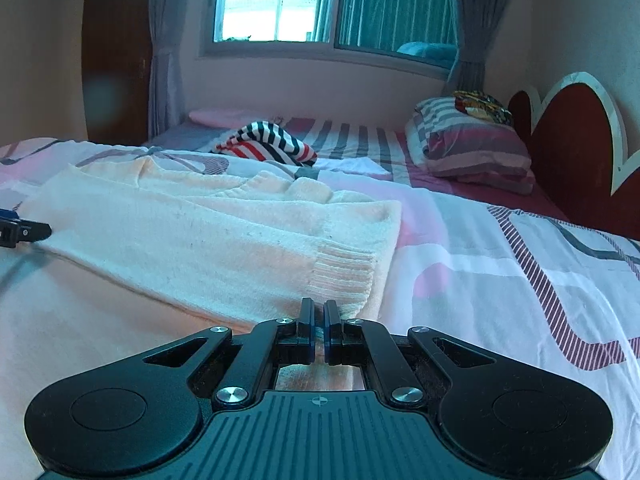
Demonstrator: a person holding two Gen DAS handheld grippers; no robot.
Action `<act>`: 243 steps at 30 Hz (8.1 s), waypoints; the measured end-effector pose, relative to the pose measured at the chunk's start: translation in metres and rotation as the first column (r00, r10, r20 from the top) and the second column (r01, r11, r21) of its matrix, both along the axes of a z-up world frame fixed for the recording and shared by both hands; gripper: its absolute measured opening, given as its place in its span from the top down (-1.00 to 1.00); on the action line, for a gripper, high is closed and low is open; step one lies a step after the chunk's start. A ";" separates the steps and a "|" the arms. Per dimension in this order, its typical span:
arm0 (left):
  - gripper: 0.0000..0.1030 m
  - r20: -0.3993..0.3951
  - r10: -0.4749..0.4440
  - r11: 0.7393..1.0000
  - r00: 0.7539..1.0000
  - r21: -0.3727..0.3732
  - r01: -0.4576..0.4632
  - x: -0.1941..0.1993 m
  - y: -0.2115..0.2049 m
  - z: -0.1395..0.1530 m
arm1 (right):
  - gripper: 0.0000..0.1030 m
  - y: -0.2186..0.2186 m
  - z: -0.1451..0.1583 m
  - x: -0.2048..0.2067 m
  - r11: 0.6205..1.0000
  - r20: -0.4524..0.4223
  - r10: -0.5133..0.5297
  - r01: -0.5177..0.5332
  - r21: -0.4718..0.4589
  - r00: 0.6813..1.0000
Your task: Fold small clothes
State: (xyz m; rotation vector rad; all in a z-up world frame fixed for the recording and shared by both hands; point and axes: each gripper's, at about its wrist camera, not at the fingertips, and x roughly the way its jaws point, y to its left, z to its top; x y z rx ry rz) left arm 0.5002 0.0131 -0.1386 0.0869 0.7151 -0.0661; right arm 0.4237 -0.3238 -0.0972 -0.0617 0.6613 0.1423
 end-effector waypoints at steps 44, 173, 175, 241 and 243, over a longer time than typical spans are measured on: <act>-0.42 -0.174 -0.038 0.931 0.984 -0.364 -0.028 -0.334 0.106 0.019 | 0.07 -0.066 0.049 -0.354 0.832 -0.323 -0.143 0.290 0.472 0.936; -0.42 0.002 -0.180 0.984 0.984 0.010 0.180 0.083 -0.065 0.011 | 0.16 0.054 0.003 0.118 0.965 -0.076 0.202 -0.185 0.189 0.977; -0.54 0.026 -0.132 0.991 0.991 0.020 0.132 0.078 -0.041 0.005 | 0.16 0.042 0.000 0.113 0.968 -0.066 0.189 -0.174 0.180 0.980; -0.70 -0.063 -0.026 1.000 0.998 0.012 0.027 -0.115 -0.003 0.003 | 0.62 -0.008 0.027 -0.098 0.989 -0.179 -0.025 0.051 0.142 0.984; -0.71 -0.064 -0.026 1.000 0.998 0.012 0.027 -0.115 -0.003 0.002 | 0.62 -0.007 0.017 -0.096 0.990 -0.213 -0.022 0.051 0.130 0.977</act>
